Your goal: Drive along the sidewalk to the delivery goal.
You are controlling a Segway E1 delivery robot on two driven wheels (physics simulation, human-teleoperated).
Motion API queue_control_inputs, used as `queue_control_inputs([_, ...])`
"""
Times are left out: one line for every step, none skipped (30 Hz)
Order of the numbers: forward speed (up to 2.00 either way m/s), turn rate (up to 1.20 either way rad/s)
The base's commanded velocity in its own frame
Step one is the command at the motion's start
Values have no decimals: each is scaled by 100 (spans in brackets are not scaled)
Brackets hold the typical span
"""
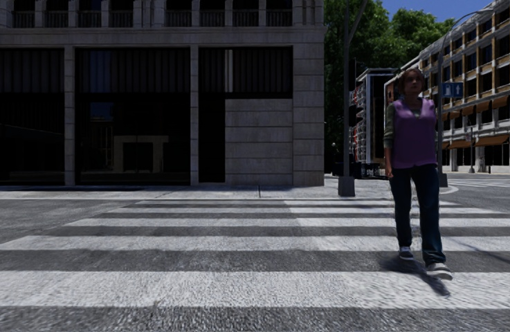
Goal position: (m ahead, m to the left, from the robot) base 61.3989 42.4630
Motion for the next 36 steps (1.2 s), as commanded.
queue_control_inputs([169, 0])
queue_control_inputs([169, 0])
queue_control_inputs([169, 0])
queue_control_inputs([169, 0])
queue_control_inputs([169, 0])
queue_control_inputs([169, 0])
queue_control_inputs([169, 0])
queue_control_inputs([169, 0])
queue_control_inputs([169, 0])
queue_control_inputs([169, 0])
queue_control_inputs([169, 0])
queue_control_inputs([169, 0])
queue_control_inputs([169, 0])
queue_control_inputs([169, 0])
queue_control_inputs([169, 0])
queue_control_inputs([169, 0])
queue_control_inputs([169, 0])
queue_control_inputs([169, 0])
queue_control_inputs([169, 0])
queue_control_inputs([169, 0])
queue_control_inputs([169, 0])
queue_control_inputs([169, 0])
queue_control_inputs([169, 0])
queue_control_inputs([169, 0])
queue_control_inputs([169, 0])
queue_control_inputs([169, 0])
queue_control_inputs([169, 0])
queue_control_inputs([169, 0])
queue_control_inputs([169, 0])
queue_control_inputs([169, 0])
queue_control_inputs([169, 0])
queue_control_inputs([169, 0])
queue_control_inputs([169, 0])
queue_control_inputs([169, 0])
queue_control_inputs([169, 0])
queue_control_inputs([169, 0])
